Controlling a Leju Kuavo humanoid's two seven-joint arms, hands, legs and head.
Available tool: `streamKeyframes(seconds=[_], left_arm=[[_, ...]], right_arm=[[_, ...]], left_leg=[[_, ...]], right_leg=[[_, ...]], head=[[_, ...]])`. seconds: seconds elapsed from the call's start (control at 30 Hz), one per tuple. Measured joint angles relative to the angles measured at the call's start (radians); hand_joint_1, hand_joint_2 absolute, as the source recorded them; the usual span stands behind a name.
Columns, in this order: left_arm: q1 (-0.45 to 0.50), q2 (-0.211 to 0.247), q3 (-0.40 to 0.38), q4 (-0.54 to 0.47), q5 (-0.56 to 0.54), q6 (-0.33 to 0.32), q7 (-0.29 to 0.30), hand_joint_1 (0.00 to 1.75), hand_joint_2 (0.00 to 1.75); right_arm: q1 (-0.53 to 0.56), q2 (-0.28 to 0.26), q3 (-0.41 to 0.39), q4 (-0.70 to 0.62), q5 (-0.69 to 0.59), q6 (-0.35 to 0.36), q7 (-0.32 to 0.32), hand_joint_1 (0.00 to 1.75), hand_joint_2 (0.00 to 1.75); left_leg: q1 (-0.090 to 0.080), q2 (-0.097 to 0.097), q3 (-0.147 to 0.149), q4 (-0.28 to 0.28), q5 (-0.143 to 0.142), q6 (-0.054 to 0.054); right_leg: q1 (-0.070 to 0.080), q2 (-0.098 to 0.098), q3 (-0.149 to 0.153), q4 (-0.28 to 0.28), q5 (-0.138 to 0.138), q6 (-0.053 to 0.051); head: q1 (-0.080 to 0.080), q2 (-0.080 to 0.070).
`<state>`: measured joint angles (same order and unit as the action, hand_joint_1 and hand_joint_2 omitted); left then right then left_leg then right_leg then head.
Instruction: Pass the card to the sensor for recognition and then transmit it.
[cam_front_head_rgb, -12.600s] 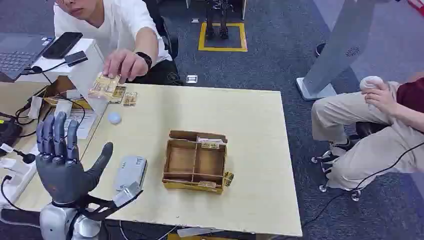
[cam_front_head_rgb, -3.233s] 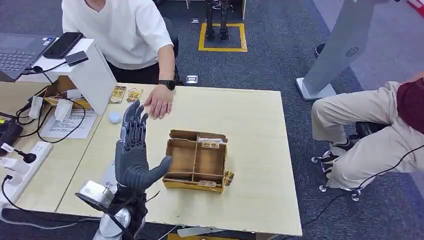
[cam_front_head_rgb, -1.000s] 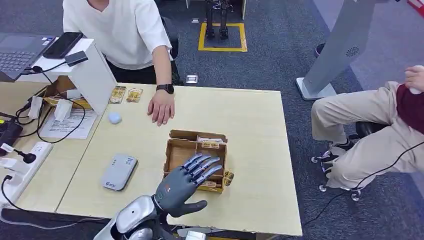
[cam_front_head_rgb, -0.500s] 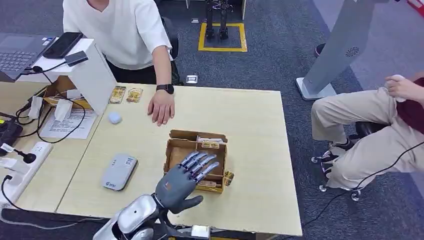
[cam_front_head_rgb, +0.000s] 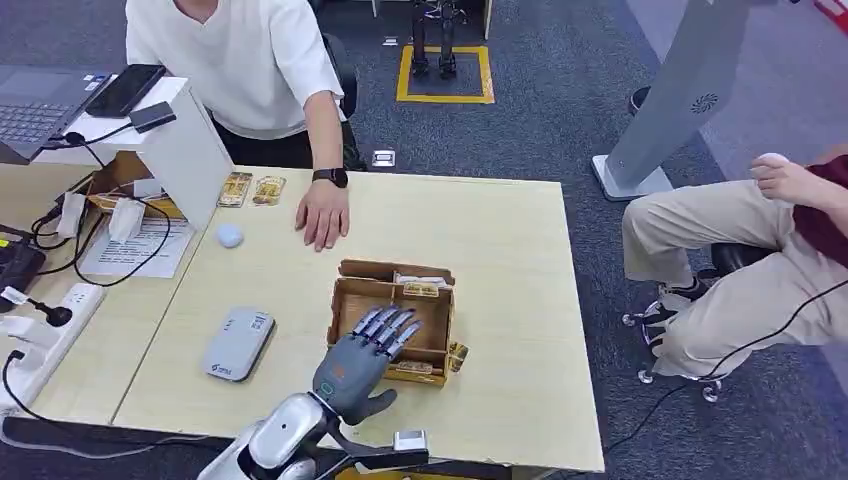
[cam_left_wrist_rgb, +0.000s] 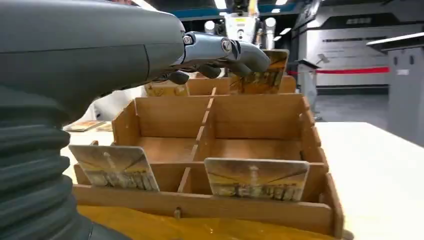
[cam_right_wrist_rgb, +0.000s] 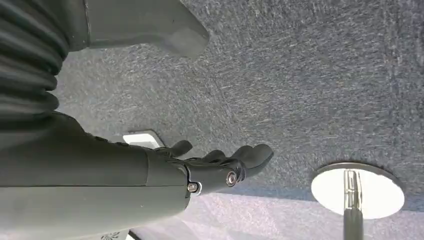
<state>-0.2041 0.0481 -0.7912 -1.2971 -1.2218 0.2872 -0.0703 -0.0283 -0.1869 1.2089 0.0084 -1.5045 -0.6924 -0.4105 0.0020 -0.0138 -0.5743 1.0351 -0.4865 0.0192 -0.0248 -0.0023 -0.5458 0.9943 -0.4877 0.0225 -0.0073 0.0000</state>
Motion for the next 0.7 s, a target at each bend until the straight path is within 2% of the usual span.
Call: streamKeyframes(seconds=[0.33, 0.5, 0.7], left_arm=[[-0.013, -0.019, 0.000, 0.049, -0.054, 0.079, 0.095, 0.00, 1.75], [-0.013, -0.023, 0.000, 0.051, -0.063, 0.113, 0.115, 0.00, 1.75], [-0.013, -0.023, 0.000, 0.051, -0.071, 0.116, 0.122, 0.00, 1.75]], right_arm=[[-0.001, 0.000, 0.005, 0.000, 0.000, 0.000, 0.015, 0.00, 1.75], [0.000, 0.000, 0.012, 0.000, -0.003, 0.000, 0.018, 0.00, 1.75], [0.000, 0.000, 0.019, 0.000, -0.003, 0.000, 0.021, 0.00, 1.75]], left_leg=[[0.000, 0.000, 0.000, 0.000, 0.000, 0.000], [0.000, 0.000, 0.000, 0.000, 0.000, 0.000], [0.000, 0.000, 0.000, 0.000, 0.000, 0.000]], right_leg=[[0.000, 0.000, 0.000, 0.000, 0.000, 0.000], [0.000, 0.000, 0.000, 0.000, 0.000, 0.000], [0.000, 0.000, 0.000, 0.000, 0.000, 0.000]], head=[[0.000, 0.000], [0.000, 0.000], [0.000, 0.000]])
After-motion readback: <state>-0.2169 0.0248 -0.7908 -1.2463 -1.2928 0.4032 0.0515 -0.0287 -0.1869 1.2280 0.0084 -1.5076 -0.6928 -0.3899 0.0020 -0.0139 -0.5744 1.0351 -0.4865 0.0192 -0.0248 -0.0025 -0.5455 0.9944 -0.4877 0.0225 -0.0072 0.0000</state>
